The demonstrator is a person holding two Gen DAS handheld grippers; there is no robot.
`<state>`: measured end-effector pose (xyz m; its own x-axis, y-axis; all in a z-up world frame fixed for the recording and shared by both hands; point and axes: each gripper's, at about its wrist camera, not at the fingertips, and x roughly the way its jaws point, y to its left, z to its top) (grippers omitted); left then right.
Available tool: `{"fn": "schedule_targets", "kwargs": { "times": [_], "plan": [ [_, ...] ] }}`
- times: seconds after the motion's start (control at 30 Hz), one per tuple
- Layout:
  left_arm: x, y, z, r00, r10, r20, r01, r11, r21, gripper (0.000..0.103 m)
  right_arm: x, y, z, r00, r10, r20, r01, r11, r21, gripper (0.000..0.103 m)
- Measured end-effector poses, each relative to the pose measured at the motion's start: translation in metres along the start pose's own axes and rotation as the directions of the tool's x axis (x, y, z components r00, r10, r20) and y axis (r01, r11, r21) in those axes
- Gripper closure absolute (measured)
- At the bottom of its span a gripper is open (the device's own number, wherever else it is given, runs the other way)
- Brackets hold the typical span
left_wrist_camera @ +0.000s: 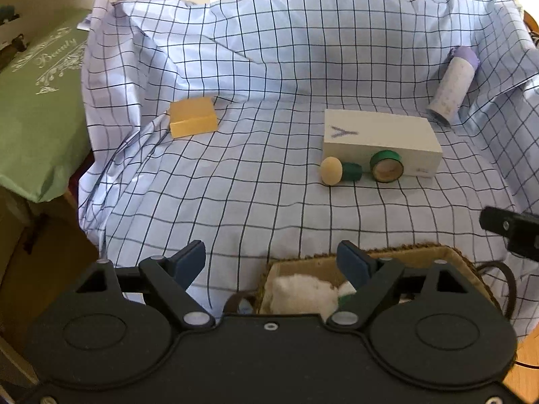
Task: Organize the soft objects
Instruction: 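Move both tools back toward the green tape roll and wooden ball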
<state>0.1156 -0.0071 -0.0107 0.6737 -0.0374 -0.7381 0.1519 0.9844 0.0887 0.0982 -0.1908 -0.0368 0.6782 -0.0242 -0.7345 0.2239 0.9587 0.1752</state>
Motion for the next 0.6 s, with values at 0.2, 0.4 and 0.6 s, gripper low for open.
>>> {"fn": "schedule_targets", "kwargs": {
  "times": [0.2,0.4,0.6],
  "plan": [
    [0.030,0.002,0.017,1.000,-0.001,-0.030,0.002,1.000,0.012,0.021,0.053,0.018,0.022,0.999,0.015,-0.048,-0.015,1.000,0.005,0.042],
    [0.059,0.003,0.030,0.998,-0.004,-0.056,0.005,0.999,0.033,0.021,0.112,0.038,0.040,0.996,-0.004,-0.093,0.004,1.000,0.001,0.036],
    [0.083,0.007,0.040,0.997,-0.014,-0.074,0.017,0.999,0.043,0.020,0.156,0.054,0.051,0.990,-0.024,-0.136,0.022,1.000,-0.015,0.033]
  ]
}}
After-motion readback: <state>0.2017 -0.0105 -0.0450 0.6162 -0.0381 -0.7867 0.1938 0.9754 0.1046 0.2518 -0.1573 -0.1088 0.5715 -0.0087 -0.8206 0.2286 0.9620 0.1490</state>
